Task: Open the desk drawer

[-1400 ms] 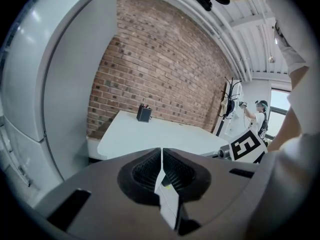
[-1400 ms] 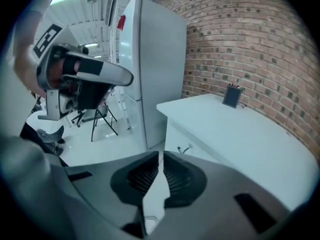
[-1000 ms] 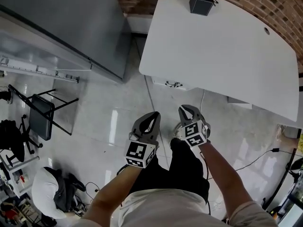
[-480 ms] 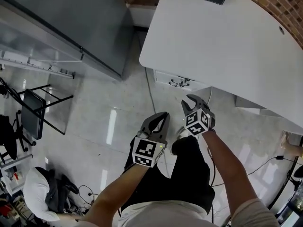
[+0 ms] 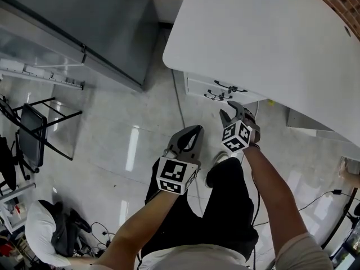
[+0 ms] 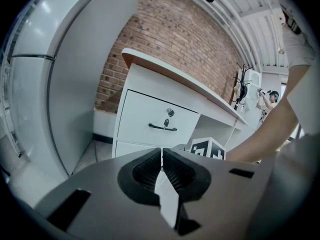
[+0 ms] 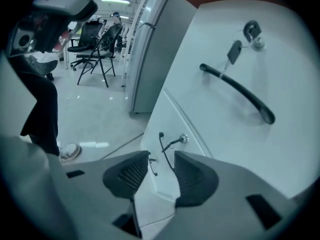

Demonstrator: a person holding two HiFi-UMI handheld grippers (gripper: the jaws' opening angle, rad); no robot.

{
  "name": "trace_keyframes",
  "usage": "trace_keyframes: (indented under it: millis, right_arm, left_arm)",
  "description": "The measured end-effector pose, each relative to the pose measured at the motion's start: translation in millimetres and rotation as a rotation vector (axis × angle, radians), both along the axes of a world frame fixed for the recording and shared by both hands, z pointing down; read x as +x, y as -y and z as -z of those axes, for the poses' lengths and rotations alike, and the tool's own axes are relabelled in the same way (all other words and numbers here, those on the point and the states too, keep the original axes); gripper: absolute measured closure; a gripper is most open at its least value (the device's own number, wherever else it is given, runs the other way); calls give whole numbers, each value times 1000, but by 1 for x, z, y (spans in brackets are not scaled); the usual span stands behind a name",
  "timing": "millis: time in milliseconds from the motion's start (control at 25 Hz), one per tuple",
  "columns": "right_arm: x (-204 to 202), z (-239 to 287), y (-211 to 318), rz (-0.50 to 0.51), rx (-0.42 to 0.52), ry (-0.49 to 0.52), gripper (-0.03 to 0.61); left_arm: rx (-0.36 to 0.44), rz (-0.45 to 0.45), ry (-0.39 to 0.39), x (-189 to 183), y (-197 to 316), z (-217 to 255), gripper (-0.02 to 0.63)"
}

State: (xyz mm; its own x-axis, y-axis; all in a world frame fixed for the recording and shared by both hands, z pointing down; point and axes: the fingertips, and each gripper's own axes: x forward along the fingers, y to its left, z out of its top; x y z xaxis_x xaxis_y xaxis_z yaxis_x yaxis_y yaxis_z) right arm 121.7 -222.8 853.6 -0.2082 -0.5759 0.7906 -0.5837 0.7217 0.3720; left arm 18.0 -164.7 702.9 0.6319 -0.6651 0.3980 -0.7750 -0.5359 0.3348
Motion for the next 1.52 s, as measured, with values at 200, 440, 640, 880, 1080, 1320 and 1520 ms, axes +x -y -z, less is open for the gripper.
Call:
trace_keyframes:
  millis: [200,440,640,880,1080,1320,1520]
  right_arm:
    - [-1,-30,11,68,21,-79,411]
    - [1,-52,25,47,37,-102,408]
    - [7,-53,40,-6,80,-105,408]
    - [5,-63,45,17,78,-147,426]
    - [9,-73,50,-18,64,-163,478]
    - [7,-76,51,25,69,-237,528]
    - [3,-80,55,135,62,-356,549]
  left_arm:
    - [-1,2,-15,6,7,-16,595]
    - [-20,24,-59,8,15,-26,595]
    - [-30,33,-64,5,16,-32,595]
    - [-51,85,-73,-12,17,-39,595]
    - [-55,91,-69,-18,23,-47,595]
    - [-78,104,-69,-23,23,-55,595]
    - [-79,113,-72,-27,28,-53,595]
